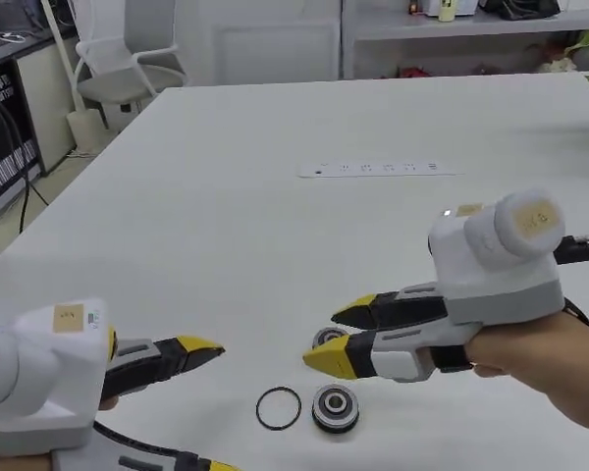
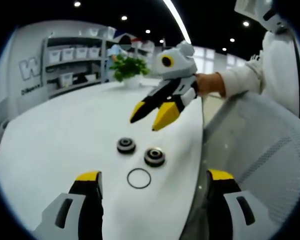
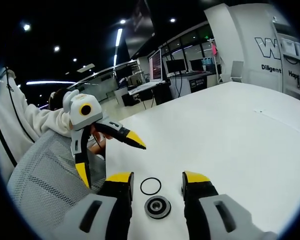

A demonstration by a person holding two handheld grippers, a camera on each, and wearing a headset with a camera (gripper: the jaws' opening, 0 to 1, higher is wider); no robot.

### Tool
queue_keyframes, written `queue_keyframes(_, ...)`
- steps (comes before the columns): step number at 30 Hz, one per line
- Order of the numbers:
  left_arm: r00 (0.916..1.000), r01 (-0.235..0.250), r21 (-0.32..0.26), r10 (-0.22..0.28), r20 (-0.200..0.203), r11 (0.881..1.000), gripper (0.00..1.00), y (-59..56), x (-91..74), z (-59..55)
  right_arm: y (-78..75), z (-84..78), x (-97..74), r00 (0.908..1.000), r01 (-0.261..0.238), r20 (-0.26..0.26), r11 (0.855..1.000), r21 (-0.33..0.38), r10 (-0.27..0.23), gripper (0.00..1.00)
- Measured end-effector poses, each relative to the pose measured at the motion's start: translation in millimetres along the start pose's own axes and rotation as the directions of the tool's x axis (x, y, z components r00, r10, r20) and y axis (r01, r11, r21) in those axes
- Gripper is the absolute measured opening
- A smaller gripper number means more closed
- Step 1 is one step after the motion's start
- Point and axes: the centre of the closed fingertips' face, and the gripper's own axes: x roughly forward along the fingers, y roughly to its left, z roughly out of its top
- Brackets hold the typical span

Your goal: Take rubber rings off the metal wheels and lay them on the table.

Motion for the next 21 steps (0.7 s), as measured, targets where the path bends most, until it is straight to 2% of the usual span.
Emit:
queue_keyframes(3, 0.9996, -0.007, -0.016, 0.007, 0.026, 1.0, 0.87, 2.2, -1.5, 5.3, -3.8, -5.2, -3.1, 0.9998, 0.001, -0.018, 1.0, -0.023, -0.001, 0.35)
queue_keyframes(5, 0.9996, -0.005, -0.017, 0.006, 0.026, 1.0, 0.87, 1.9, -1.0, 6.8, -5.5, -7.3, -4.5, 0.9998, 0.0, -0.022, 1.0, -0.025, 0.0, 0.35)
queue_keyframes(9, 0.9998, 0.019, 0.038, -0.019, 0.006, 0.999, 0.87, -5.1, 3.5, 15.2, -11.3, -13.5, -8.2, 0.9994, 0.002, -0.035, 1.0, -0.028, -0.003, 0.34)
queue_keyframes(13, 0.999, 0.043, 0.072, -0.044, 0.007, 0.996, 0.84, -8.6, 5.4, 27.4, -16.4, -16.8, -12.0, 0.9991, 0.01, -0.041, 1.0, -0.028, -0.011, 0.34)
queue_keyframes(15, 0.9985, 0.052, 0.082, -0.053, 0.012, 0.995, 0.81, -8.8, 4.7, 36.9, -19.4, -17.6, -13.9, 0.999, 0.017, -0.04, 1.0, -0.021, -0.018, 0.33)
queue_keyframes(19, 0.9965, 0.037, 0.093, -0.044, 0.071, 0.995, 0.81, -5.8, 3.0, 65.0, -23.2, -20.6, -14.8, 0.9985, 0.025, -0.048, 1.0, -0.015, -0.026, 0.33)
queue_keyframes(21, 0.9962, 0.025, 0.106, -0.034, 0.081, 0.994, 0.81, -3.2, 3.6, 73.8, -22.9, -22.6, -14.8, 0.9983, 0.02, -0.055, 1.0, -0.014, -0.021, 0.32)
